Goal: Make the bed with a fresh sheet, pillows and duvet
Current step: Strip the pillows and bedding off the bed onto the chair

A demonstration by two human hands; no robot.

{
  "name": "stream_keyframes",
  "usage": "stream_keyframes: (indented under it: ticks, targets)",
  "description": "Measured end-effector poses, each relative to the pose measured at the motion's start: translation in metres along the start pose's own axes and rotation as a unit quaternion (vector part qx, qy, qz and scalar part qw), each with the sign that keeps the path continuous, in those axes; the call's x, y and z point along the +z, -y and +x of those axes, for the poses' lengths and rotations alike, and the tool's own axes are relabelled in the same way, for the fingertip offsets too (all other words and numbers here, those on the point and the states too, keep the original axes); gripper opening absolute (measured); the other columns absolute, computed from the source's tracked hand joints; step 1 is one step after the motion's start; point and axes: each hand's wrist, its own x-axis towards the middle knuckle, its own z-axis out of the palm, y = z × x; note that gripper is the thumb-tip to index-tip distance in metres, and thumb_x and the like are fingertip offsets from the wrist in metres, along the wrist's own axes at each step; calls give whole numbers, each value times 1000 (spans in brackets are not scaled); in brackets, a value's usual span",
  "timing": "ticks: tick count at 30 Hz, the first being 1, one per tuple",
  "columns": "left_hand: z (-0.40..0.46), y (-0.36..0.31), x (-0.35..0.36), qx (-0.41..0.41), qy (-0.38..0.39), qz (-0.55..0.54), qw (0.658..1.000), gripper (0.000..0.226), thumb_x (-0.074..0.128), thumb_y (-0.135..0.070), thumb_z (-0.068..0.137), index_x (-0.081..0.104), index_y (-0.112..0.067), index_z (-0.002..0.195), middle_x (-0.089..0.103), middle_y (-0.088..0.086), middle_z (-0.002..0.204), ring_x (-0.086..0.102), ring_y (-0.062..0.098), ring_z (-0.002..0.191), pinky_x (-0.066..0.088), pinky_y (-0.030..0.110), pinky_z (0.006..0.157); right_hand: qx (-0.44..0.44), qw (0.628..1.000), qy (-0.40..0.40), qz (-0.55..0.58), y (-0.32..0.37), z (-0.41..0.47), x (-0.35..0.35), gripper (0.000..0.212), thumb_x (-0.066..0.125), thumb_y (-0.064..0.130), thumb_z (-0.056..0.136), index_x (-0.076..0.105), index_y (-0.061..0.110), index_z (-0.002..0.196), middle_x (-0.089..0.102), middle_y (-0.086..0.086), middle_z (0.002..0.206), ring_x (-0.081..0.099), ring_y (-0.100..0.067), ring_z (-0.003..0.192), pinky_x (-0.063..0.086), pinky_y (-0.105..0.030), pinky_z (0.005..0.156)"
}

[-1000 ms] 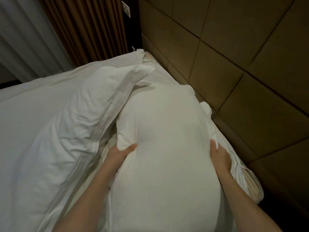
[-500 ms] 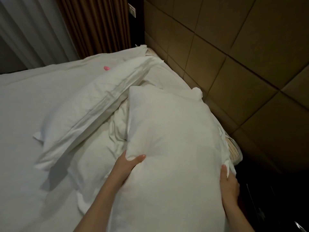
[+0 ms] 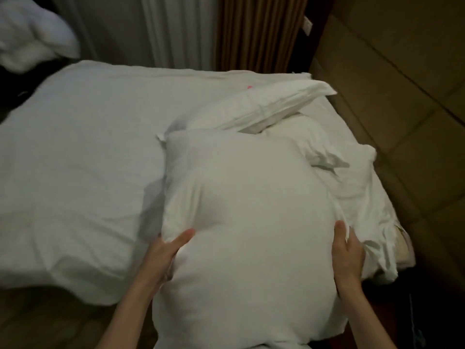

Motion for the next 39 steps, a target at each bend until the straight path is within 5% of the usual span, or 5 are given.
stream_keyframes:
  ticks: [5, 20, 28, 34, 39]
  targets:
    - [-46, 25, -80, -10, -104, -110, 988, 14, 67, -16, 84, 64, -18, 98, 66, -4, 90, 63, 12, 80, 45, 30, 83, -106, 991, 76, 22, 64, -33, 47, 42, 40, 38, 102, 67, 5, 102, 69, -12, 100, 62, -29, 97, 49, -46, 88]
    - [-99, 123, -316, -95, -357, -331, 868, 111, 79, -60, 46, 44, -13, 140, 55, 14, 131, 51, 36, 116, 39, 50, 104, -258, 888, 380, 32, 193, -216, 298, 41, 49, 31, 99, 42, 32, 59, 41, 11, 49, 39, -3, 52, 36, -34, 60]
    - [-92, 95, -473, -45, -428, -313, 847, 106, 79, -75, 41, 56, -25, 131, 63, 2, 123, 57, 26, 113, 40, 48, 105, -251, 846, 464, 75, 287, -323, 435, 45, 48, 33, 100, 38, 33, 55, 47, 18, 45, 35, -2, 50, 30, -29, 55]
    - [-86, 81, -545, -10, -458, -363, 812, 34, 67, -37, 80, 57, -26, 111, 67, -2, 92, 61, 15, 89, 42, 33, 87, -270, 823, 497, 55, 334, -388, 509, 42, 46, 39, 99, 43, 36, 58, 47, 17, 47, 40, -5, 52, 37, -32, 62]
    - [-75, 92, -622, -24, -470, -378, 797, 58, 78, -59, 57, 65, -24, 102, 71, -1, 107, 62, 25, 106, 42, 47, 102, -304, 805, 507, 45, 369, -452, 577, 40, 46, 36, 100, 47, 30, 61, 47, 10, 50, 42, -4, 53, 38, -31, 62]
